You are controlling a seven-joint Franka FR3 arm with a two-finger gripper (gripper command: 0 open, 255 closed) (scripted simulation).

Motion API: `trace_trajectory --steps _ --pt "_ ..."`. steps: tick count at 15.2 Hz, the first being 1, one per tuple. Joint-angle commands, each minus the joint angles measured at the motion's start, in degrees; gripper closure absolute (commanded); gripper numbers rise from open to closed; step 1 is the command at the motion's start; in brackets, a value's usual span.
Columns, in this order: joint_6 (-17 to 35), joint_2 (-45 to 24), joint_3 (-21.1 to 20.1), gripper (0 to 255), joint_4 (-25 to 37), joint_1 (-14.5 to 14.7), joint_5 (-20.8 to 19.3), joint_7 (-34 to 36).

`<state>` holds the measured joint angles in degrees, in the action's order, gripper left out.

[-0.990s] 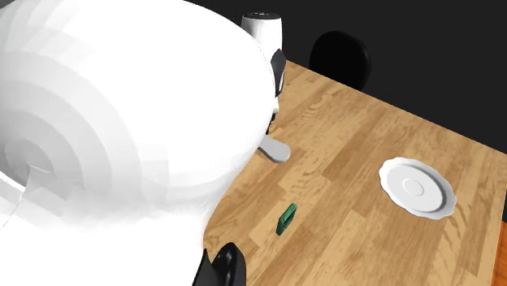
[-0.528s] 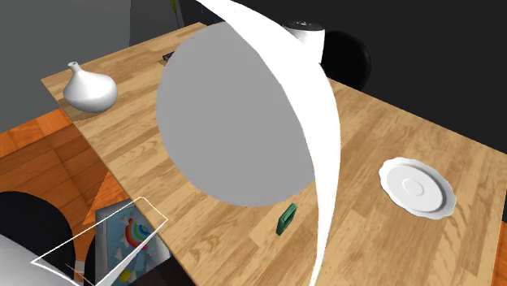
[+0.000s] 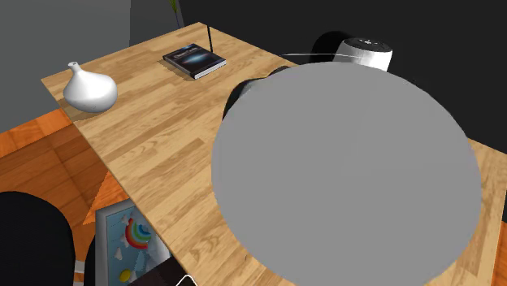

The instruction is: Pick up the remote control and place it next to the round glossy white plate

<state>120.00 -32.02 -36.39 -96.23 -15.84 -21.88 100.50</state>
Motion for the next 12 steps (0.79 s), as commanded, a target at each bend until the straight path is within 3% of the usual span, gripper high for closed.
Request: trace_trajectory --steps 1,12 --pt "-0.64 -0.71 0.55 255 1.51 -1.32 -0.03 -2.33" --pt "-4.03 -5.63 3.80 255 10.61 -8.49 -0.39 -14.96"
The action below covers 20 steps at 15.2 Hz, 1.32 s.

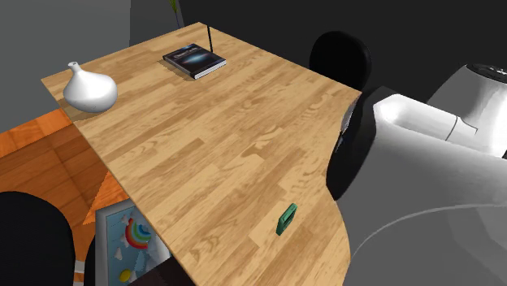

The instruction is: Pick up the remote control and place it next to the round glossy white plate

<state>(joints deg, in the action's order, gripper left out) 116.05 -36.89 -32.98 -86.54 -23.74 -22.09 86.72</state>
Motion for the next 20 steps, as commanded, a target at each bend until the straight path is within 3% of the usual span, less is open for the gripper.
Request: trace_trajectory --steps 1,8,20 --pt "-0.60 -1.51 0.72 255 2.26 -1.04 -0.26 -2.31" --pt "-5.32 -8.09 3.03 255 14.28 -3.01 -0.95 -9.90" --pt "1.02 -12.09 4.45 255 11.67 -2.68 -2.74 -8.78"
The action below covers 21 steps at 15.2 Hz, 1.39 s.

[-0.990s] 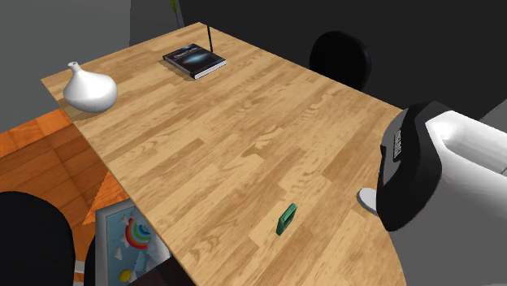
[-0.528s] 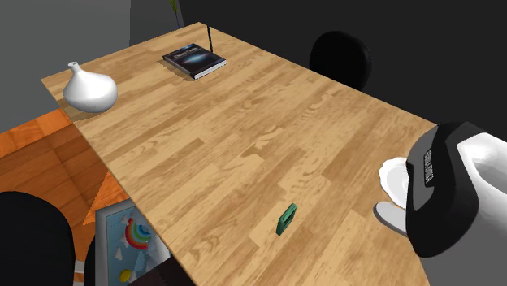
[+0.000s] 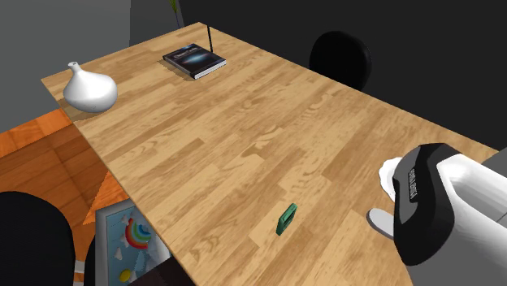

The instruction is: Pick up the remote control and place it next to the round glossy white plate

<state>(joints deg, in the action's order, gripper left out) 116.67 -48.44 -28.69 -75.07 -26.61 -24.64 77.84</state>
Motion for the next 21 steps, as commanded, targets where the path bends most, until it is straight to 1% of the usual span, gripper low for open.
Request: trace_trajectory --steps 1,2,10,11,16,20,21 --pt "0.87 -0.93 0.29 255 0.10 0.24 -0.34 0.19" --pt "1.62 -1.57 0.52 255 -0.03 0.35 -0.59 0.32" --pt "1.62 -1.57 0.52 255 -0.03 0.35 -0.59 0.32" --pt "1.62 -1.57 0.52 0 -0.04 0.34 -0.59 0.32" --pt "1.62 -1.57 0.52 0 -0.04 0.34 -0.59 0.32" --pt "-3.23 1.79 -0.68 0 1.63 0.04 0.86 -0.50" --pt "-3.23 1.79 -0.69 0 1.63 0.04 0.86 -0.50"
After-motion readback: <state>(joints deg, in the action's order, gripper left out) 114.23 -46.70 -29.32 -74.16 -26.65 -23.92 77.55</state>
